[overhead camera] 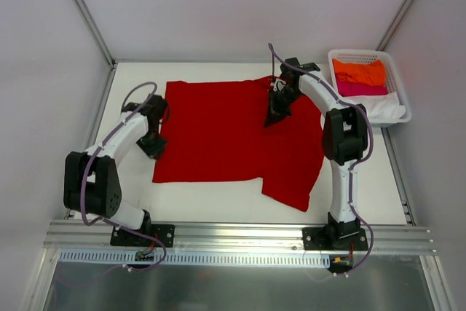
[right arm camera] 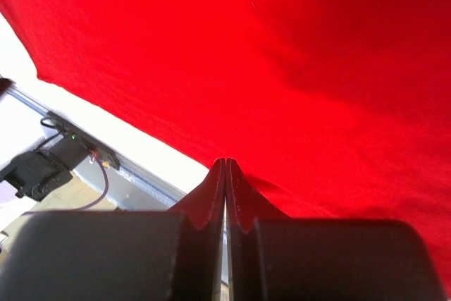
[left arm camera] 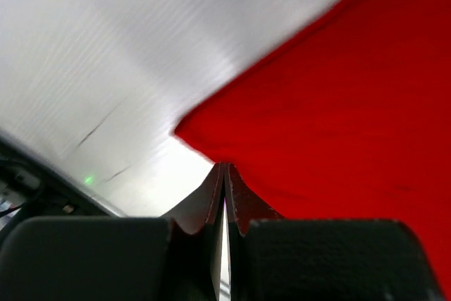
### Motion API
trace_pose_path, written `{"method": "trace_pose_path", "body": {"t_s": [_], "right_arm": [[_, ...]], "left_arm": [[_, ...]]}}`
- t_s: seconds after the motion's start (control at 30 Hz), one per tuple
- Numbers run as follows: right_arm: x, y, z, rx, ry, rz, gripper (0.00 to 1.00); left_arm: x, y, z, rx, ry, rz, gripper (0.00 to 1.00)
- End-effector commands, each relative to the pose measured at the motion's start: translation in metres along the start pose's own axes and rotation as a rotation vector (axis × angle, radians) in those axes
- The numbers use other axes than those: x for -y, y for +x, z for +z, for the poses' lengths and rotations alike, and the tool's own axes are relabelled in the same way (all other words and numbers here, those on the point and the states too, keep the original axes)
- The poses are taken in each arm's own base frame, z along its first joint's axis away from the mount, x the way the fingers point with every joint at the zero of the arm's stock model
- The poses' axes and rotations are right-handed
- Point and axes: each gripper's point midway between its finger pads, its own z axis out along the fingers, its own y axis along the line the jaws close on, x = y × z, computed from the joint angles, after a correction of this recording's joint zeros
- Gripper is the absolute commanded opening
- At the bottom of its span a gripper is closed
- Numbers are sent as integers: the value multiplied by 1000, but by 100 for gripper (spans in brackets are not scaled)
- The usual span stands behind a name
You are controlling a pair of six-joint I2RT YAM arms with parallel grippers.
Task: Fold and stack the t-shirts
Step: Grap the side of the flattened tshirt furthest away from the robot with both arms
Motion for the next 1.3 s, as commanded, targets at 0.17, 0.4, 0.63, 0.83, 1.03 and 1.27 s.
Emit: {"method": "trace_pose_path", "body": {"t_s": [0.17, 0.4, 0.63, 0.83, 1.03, 1.27], "right_arm": [[-27, -86, -52, 234, -95, 20, 1], [-9, -162, -86, 457, -199, 133, 35], [59, -182, -97, 604, 122, 101, 54], [87, -197, -102, 666, 278, 75, 55], [90, -216, -112, 773, 329, 50, 55], [26, -246, -162, 901, -203, -21, 59]], "left_arm": [[150, -123, -110, 268, 358, 91, 6], [246, -179, -115, 276, 550, 151, 92], [247, -197, -76, 243, 499, 136, 99], [241, -207, -56, 246, 451, 152, 99], [242, -214, -56, 256, 460, 138, 99], [281, -206, -111, 162, 829, 149, 99]]}}
